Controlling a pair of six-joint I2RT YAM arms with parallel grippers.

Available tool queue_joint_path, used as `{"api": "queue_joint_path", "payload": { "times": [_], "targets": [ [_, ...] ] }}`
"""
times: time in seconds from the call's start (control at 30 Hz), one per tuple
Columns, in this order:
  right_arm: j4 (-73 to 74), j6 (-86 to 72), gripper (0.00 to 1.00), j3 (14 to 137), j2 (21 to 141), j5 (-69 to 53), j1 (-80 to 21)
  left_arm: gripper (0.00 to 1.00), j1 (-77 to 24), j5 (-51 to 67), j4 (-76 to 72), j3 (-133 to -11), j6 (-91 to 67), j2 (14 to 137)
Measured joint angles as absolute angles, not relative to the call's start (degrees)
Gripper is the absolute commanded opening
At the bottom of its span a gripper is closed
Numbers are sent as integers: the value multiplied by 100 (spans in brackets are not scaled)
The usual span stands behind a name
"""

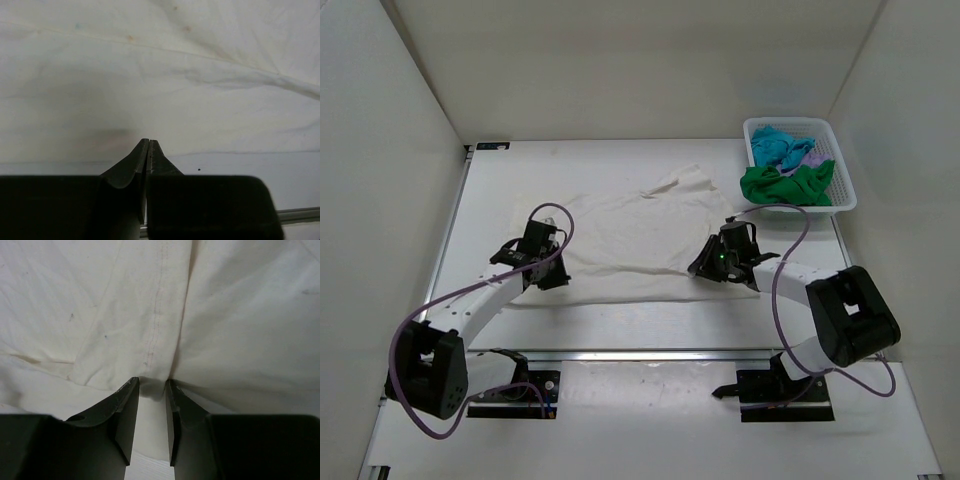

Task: Fold and stack the t-shirts
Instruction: Fold the flattened tshirt in 1/3 of the way

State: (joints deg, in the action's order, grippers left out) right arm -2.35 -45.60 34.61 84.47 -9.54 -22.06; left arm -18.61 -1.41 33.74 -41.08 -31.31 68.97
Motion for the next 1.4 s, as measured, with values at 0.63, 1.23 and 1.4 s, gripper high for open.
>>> {"api": "queue_joint_path", "payload": {
  "times": [0.63,1.23,1.4],
  "targets": [
    [-290,-4606,7,5085,9238,-1020,-2187,12,-1859,-80,3269,-3723,-3129,6759],
    [746,-3730,25,6163,9428,-886,-2414,14,-1776,3,3288,-3913,-3199,6757],
    [1168,-3623,37,5957,9286,-834,-2451,14,-1787,8,3288,-3913,-3199,6757]
  ]
}}
